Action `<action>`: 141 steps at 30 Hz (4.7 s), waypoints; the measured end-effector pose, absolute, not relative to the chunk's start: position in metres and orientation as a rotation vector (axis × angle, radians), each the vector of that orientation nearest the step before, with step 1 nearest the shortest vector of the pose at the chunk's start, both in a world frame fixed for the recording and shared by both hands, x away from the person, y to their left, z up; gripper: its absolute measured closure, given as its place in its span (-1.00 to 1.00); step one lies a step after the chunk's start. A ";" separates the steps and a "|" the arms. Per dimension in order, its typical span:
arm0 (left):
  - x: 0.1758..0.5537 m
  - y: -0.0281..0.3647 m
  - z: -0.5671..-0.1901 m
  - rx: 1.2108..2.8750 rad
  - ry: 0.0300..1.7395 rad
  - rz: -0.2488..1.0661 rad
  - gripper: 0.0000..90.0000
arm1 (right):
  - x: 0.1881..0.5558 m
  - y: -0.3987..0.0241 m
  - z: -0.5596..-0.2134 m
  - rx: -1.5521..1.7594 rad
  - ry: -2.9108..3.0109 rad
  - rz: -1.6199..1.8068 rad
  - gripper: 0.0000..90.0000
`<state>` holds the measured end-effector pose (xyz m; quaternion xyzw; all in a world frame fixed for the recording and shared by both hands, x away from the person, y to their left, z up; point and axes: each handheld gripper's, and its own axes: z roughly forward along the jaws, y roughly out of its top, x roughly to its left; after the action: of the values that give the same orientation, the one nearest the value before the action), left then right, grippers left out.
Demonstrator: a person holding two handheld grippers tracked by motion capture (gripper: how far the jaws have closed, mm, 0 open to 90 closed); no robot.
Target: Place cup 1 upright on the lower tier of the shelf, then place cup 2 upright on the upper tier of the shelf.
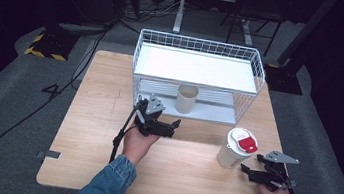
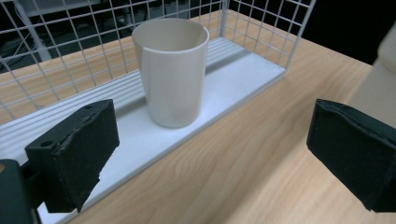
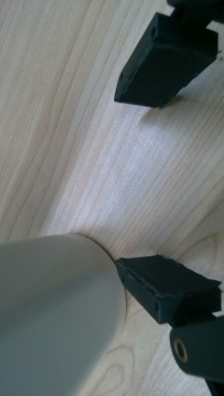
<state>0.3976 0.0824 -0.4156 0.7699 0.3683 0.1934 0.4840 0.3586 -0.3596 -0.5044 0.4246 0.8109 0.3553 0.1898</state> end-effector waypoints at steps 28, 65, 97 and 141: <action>0.329 0.151 -0.449 1.980 0.950 0.417 -0.89 | 0.359 -0.360 -0.504 1.193 2.279 0.999 -0.62; 0.323 0.169 -0.505 2.230 1.025 0.357 -1.00 | 0.358 -0.358 -0.504 1.231 2.253 0.981 -0.67; 0.329 0.170 -0.506 2.220 1.034 0.363 -1.00 | 0.348 -0.364 -0.493 1.192 2.243 1.022 -0.72; 0.329 0.170 -0.506 2.215 1.046 0.371 -0.99 | 0.352 -0.314 -0.468 0.982 2.159 1.415 -1.00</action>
<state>0.3287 0.1700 -0.5056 0.8451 0.3993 0.1416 0.3260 0.3523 -0.3140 -0.4682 0.3490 0.7678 0.5030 0.1888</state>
